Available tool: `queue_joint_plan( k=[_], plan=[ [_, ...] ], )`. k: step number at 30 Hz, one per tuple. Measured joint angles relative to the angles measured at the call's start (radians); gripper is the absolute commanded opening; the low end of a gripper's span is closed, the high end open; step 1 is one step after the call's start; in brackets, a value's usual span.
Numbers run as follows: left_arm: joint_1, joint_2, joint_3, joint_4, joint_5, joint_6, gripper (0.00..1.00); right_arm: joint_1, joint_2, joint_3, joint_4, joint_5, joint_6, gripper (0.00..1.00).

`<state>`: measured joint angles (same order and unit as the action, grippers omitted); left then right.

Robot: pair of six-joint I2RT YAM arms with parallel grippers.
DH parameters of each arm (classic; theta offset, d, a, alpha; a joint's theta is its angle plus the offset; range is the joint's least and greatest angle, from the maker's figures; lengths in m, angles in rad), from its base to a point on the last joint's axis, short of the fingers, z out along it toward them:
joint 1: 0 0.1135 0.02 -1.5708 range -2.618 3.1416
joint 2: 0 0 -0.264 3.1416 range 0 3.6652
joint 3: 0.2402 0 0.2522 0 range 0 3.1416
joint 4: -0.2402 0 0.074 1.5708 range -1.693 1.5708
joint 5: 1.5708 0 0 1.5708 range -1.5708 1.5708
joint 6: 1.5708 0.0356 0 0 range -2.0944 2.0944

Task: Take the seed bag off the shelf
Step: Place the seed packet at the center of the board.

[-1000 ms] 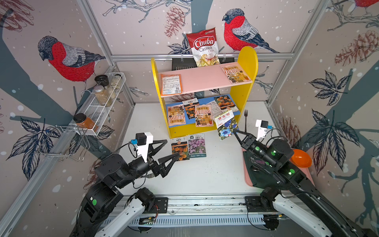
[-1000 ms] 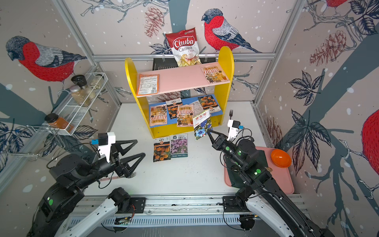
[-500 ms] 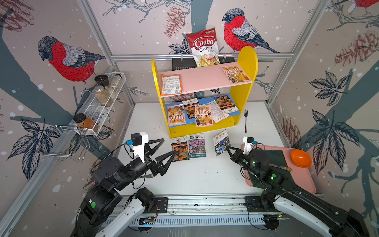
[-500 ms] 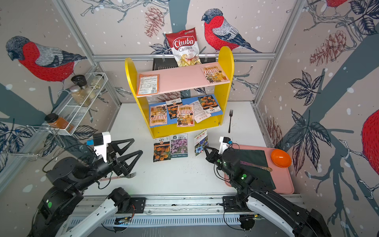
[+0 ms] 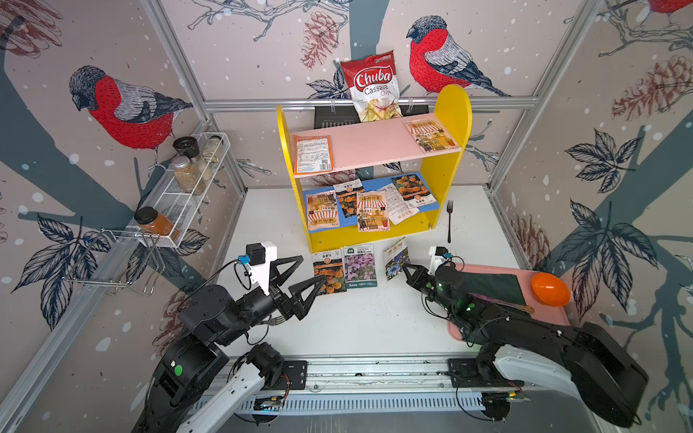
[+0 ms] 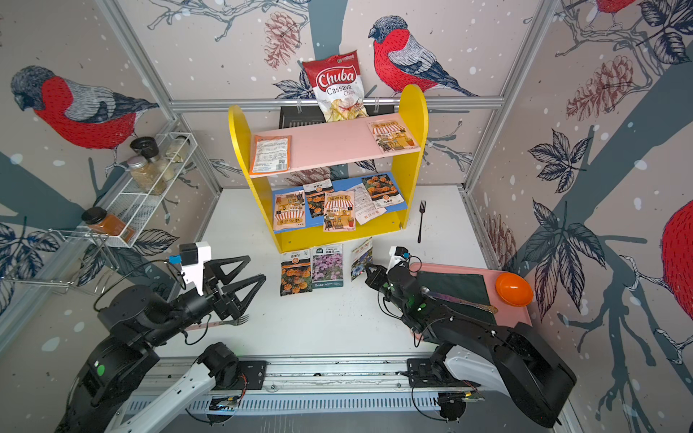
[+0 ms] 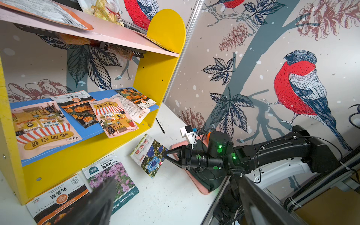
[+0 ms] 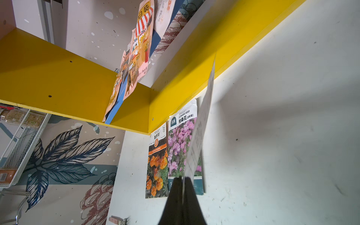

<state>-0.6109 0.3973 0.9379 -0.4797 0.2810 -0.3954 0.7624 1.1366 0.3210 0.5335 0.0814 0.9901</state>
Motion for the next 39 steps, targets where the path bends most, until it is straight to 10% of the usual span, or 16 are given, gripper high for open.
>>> queue_joint_plan(
  k=[19, 39],
  plan=[
    [0.0, 0.037, 0.031, -0.006, -0.049, 0.036, 0.98, 0.0, 0.273, 0.038, 0.168, -0.069, 0.012, 0.0],
    [0.0, 0.045, 0.026, -0.007, -0.057, 0.055, 0.98, 0.178, 0.368, 0.079, 0.031, 0.243, 0.145, 0.15]
  ],
)
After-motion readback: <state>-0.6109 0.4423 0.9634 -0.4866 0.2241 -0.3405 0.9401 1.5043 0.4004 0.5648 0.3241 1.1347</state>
